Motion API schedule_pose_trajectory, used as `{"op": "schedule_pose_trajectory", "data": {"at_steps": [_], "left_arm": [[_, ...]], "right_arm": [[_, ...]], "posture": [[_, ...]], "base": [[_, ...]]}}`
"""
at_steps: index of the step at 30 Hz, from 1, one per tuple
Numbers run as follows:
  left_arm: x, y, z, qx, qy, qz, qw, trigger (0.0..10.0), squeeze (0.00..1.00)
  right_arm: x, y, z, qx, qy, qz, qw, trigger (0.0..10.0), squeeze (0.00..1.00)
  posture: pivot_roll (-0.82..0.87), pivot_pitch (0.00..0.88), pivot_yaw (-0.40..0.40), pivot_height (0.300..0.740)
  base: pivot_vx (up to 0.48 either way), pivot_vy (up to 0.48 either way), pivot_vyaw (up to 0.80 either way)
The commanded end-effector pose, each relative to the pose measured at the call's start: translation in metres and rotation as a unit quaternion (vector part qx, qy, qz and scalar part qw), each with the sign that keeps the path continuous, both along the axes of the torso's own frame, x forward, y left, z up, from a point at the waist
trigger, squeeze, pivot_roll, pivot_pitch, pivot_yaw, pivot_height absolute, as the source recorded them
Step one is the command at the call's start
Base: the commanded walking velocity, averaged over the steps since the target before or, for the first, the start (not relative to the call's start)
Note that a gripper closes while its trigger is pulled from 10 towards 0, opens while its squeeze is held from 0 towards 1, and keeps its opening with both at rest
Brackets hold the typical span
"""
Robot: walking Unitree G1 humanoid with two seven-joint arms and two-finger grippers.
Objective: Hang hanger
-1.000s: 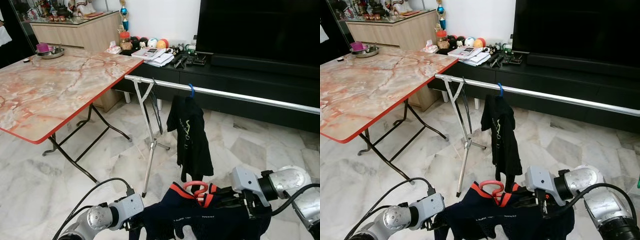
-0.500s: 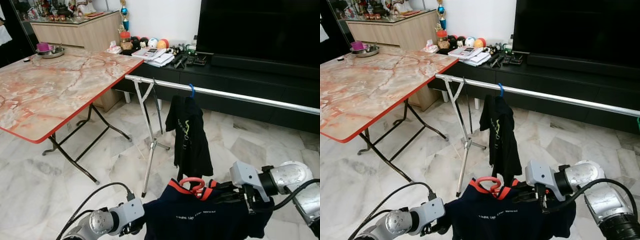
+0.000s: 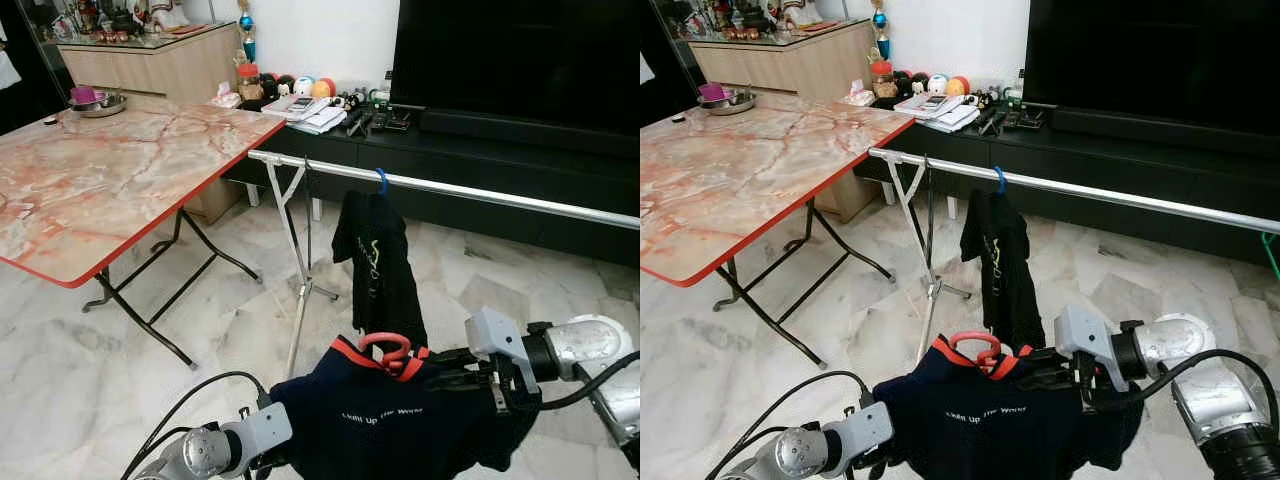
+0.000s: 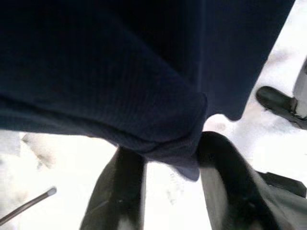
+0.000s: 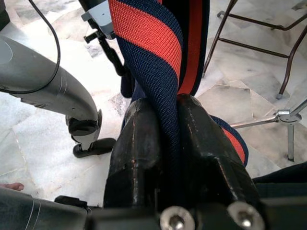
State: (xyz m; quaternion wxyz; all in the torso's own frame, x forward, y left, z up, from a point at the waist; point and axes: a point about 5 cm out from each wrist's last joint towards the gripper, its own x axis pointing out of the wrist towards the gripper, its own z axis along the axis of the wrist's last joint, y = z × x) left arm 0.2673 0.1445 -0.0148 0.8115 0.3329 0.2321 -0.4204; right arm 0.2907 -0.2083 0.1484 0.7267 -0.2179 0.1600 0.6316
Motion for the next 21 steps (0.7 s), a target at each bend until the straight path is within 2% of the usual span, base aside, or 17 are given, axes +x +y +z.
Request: {"op": "schedule_pose_trajectory", "data": {"at_steps": [1,16,21], "left_arm": [[0.001,0.004,-0.001,0.012,-0.001,0.014,1.0,0.0,0.0],[0.001,0.01,-0.002,0.027,-0.018,0.029,0.999,0.0,0.0],[0.003,0.022,-0.003,0.059,-0.018,0.054,0.997,0.0,0.0]], "right_arm": [[0.001,0.003,0.014,0.021,-0.027,0.007,0.999,10.0,0.0],[0.0,0.003,0.008,0.02,-0.021,0.002,1.0,10.0,0.0],[0.002,-0.003,0.001,0.011,-0.023,-0.027,0.999,10.0,0.0]], "posture": [[-0.07,0.0,0.026,0.74],[-0.06,0.0,0.027,0.74],[-0.06,0.0,0.026,0.74]], "base": [[0.0,0.0,0.0],[0.0,0.0,0.0],[0.0,0.0,0.0]]}}
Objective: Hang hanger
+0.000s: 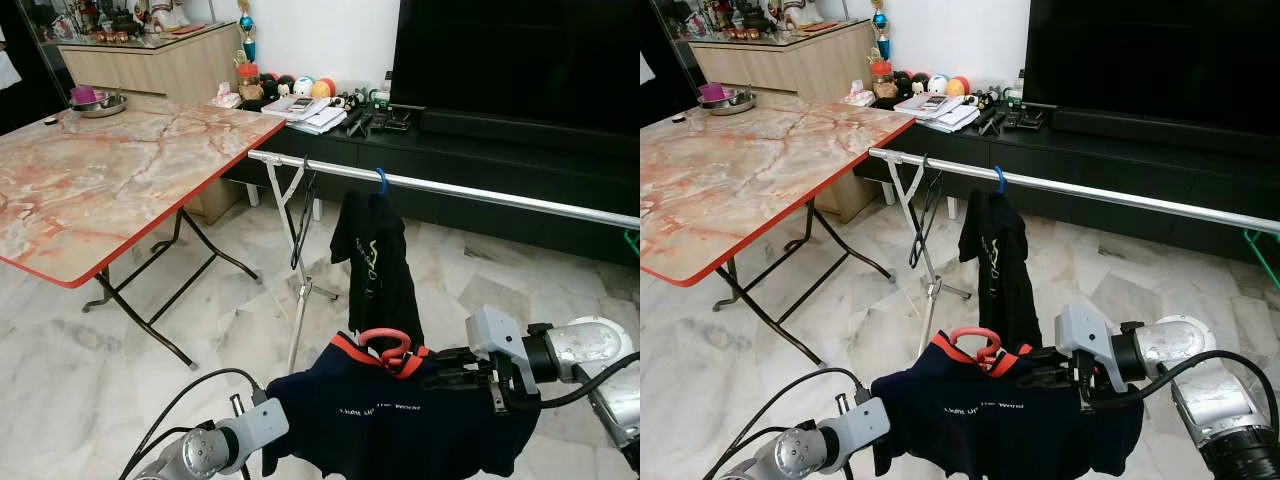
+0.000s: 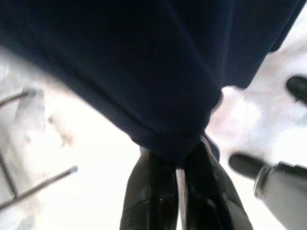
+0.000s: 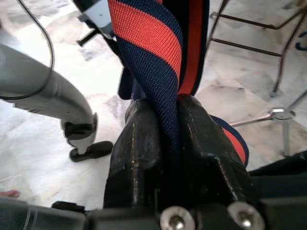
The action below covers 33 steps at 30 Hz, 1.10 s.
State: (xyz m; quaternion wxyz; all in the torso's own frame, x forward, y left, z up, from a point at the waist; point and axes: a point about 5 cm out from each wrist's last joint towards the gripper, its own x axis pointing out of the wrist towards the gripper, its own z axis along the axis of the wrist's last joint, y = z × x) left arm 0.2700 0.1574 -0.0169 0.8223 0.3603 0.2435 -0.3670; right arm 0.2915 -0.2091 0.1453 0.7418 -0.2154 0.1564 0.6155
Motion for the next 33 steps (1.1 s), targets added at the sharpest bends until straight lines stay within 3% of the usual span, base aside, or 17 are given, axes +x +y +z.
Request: {"op": "schedule_pose_trajectory", "data": {"at_steps": [1,5,15,20,24,26,27,28,29,33], "left_arm": [[0.0,0.015,-0.002,0.036,0.005,0.026,0.999,0.0,0.0],[0.001,0.023,-0.003,0.047,0.007,0.053,0.997,0.0,0.0],[-0.005,0.028,-0.009,0.068,0.02,0.062,0.996,0.0,0.0],[-0.009,0.04,-0.013,0.102,0.035,0.092,0.99,0.0,0.0],[-0.011,0.04,-0.014,0.1,0.035,0.091,0.99,0.0,0.0],[-0.006,0.035,-0.01,0.081,0.012,0.094,0.992,0.0,0.0],[0.0,0.03,-0.005,0.04,0.002,0.107,0.993,4.1,0.0],[0.001,0.025,-0.002,-0.001,0.007,0.102,0.995,9.2,1.0],[0.0,0.021,-0.001,-0.014,0.012,0.086,0.996,10.0,1.0],[-0.004,0.017,-0.002,-0.015,0.016,0.044,0.999,10.0,1.0]], "right_arm": [[0.003,-0.005,0.0,-0.001,-0.016,-0.024,1.0,10.0,0.0],[0.003,-0.009,-0.005,-0.007,-0.015,-0.04,0.999,10.0,0.0],[0.003,-0.015,-0.011,-0.011,-0.015,-0.066,0.998,10.0,0.0],[0.005,-0.02,-0.016,-0.019,-0.02,-0.087,0.996,10.0,0.0],[0.003,-0.02,-0.018,-0.021,-0.016,-0.086,0.996,10.0,0.0],[0.003,-0.019,-0.018,-0.02,-0.014,-0.084,0.996,10.0,0.0],[0.003,-0.019,-0.018,-0.021,-0.014,-0.08,0.996,10.0,0.0],[0.003,-0.019,-0.018,-0.022,-0.014,-0.077,0.997,10.0,0.0],[0.003,-0.019,-0.017,-0.022,-0.015,-0.075,0.997,10.0,0.0],[0.005,-0.018,-0.011,-0.024,-0.019,-0.066,0.997,10.0,0.0]], "posture": [[-0.06,0.0,0.026,0.74],[-0.06,0.002,0.026,0.74],[-0.06,0.015,0.026,0.74],[-0.05,0.02,0.024,0.74],[-0.06,0.024,0.024,0.74],[-0.05,0.026,0.022,0.74],[-0.05,0.026,0.022,0.74],[-0.05,0.027,0.02,0.74],[-0.05,0.028,0.019,0.74],[-0.05,0.026,0.019,0.74]], "base": [[0.0,0.0,0.0],[0.0,0.0,0.0],[0.0,0.0,0.0],[0.0,0.0,0.0],[0.0,0.0,0.0],[0.0,0.0,0.0],[0.0,0.0,0.0],[0.0,0.0,0.0],[0.0,0.0,0.0],[0.0,0.0,0.0]]}}
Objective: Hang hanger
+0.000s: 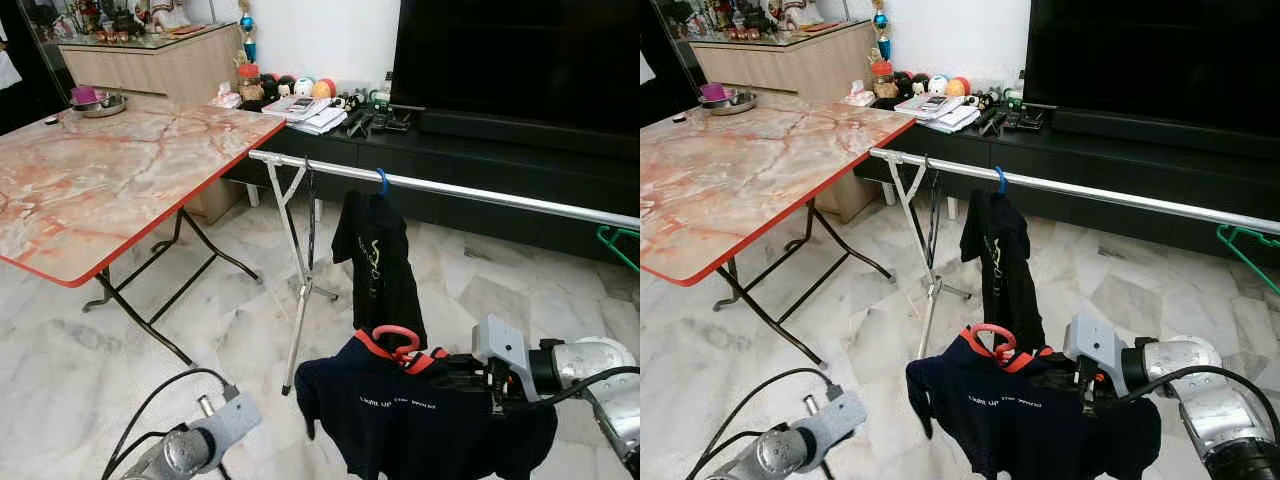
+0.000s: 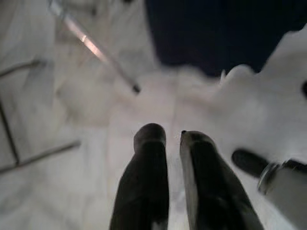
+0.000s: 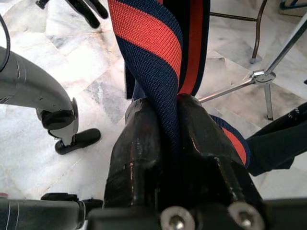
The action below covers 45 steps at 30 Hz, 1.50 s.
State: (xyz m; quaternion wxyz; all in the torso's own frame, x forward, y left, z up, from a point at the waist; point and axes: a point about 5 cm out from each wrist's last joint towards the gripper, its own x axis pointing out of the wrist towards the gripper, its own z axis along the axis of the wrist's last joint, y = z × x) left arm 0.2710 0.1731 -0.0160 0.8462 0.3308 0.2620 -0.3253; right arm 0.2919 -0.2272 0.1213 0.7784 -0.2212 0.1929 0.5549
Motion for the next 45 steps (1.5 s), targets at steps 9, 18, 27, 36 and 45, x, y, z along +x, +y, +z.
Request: {"op": "schedule_pose_trajectory", "data": {"at_steps": [9,18,27,36,45], "left_arm": [[-0.014,0.0,-0.007,-0.022,0.041,-0.043,0.998,10.0,1.0],[-0.015,-0.007,-0.007,-0.036,0.042,-0.052,0.997,10.0,1.0],[0.0,-0.005,0.003,-0.021,-0.02,-0.016,0.999,10.0,1.0],[0.002,-0.009,0.004,-0.025,-0.028,-0.012,0.999,10.0,1.0],[0.001,-0.01,0.002,-0.014,-0.03,-0.007,0.999,10.0,1.0]], "right_arm": [[0.008,0.005,0.024,0.001,-0.033,0.035,0.999,10.0,0.0],[0.008,0.014,0.026,0.012,-0.032,0.056,0.998,10.0,0.0],[0.004,0.015,0.026,0.012,-0.028,0.069,0.997,10.0,0.0],[-0.001,0.02,0.026,0.018,-0.019,0.087,0.996,10.0,0.0],[-0.005,0.021,0.03,0.023,-0.009,0.103,0.994,10.0,0.0]], "posture": [[-0.06,0.023,0.014,0.74],[-0.06,0.009,0.016,0.74],[-0.06,0.0,0.02,0.74],[-0.06,0.0,0.02,0.74],[-0.07,0.0,0.015,0.74]], "base": [[0.0,0.0,0.0],[0.0,0.0,0.0],[0.0,0.0,0.0],[0.0,0.0,0.0],[0.0,0.0,0.0]]}}
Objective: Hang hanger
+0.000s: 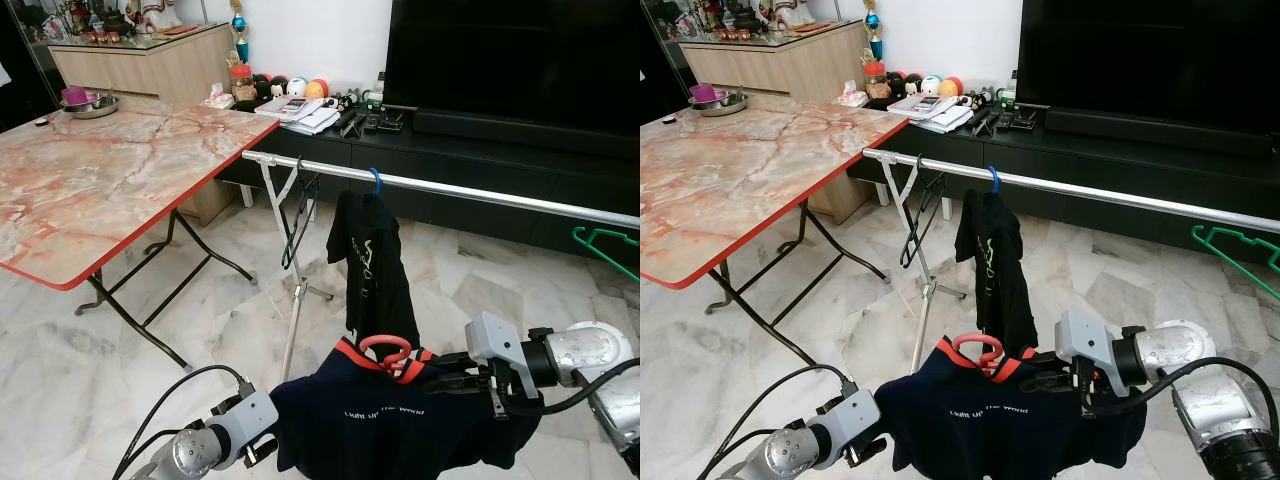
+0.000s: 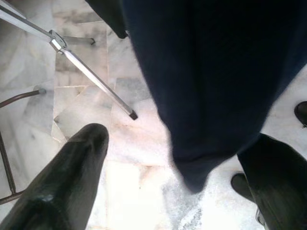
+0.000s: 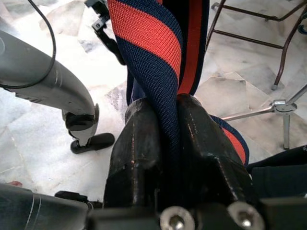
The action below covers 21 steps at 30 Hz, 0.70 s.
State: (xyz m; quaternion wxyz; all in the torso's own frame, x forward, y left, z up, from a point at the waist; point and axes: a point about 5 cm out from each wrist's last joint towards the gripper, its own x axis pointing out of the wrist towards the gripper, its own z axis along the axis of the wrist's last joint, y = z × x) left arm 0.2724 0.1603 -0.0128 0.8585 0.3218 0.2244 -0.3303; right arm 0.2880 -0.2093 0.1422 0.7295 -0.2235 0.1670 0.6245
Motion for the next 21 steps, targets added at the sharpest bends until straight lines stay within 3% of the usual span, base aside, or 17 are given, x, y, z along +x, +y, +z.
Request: {"op": "schedule_pose_trajectory", "data": {"at_steps": [1,5,6,10,21], "left_arm": [[0.001,0.003,-0.001,0.019,-0.009,0.011,1.0,10.0,1.0],[0.002,0.004,-0.002,0.022,-0.012,0.041,0.999,10.0,1.0],[0.001,0.003,-0.003,0.013,-0.004,0.042,0.999,10.0,0.0],[0.0,-0.004,-0.003,-0.005,-0.001,0.037,0.999,10.0,0.0],[-0.001,-0.009,-0.006,0.009,0.002,0.037,0.999,10.0,0.0]], "right_arm": [[-0.002,0.004,0.009,0.011,-0.009,0.02,1.0,10.0,0.0],[-0.005,0.01,0.015,0.024,-0.009,0.037,0.999,10.0,0.0],[-0.006,0.011,0.018,0.029,-0.009,0.043,0.999,10.0,0.0],[-0.009,0.015,0.024,0.034,-0.01,0.057,0.998,10.0,0.0],[-0.015,0.023,0.043,0.059,-0.018,0.083,0.995,10.0,0.0]], "posture": [[-0.07,0.0,0.014,0.74],[-0.07,0.001,0.011,0.74],[-0.07,0.003,0.011,0.74],[-0.07,0.01,0.007,0.74],[-0.08,0.02,0.001,0.74]], "base": [[0.0,0.0,0.0],[0.0,0.0,0.0],[0.0,0.0,0.0],[0.0,0.0,0.0],[0.0,0.0,0.0]]}}
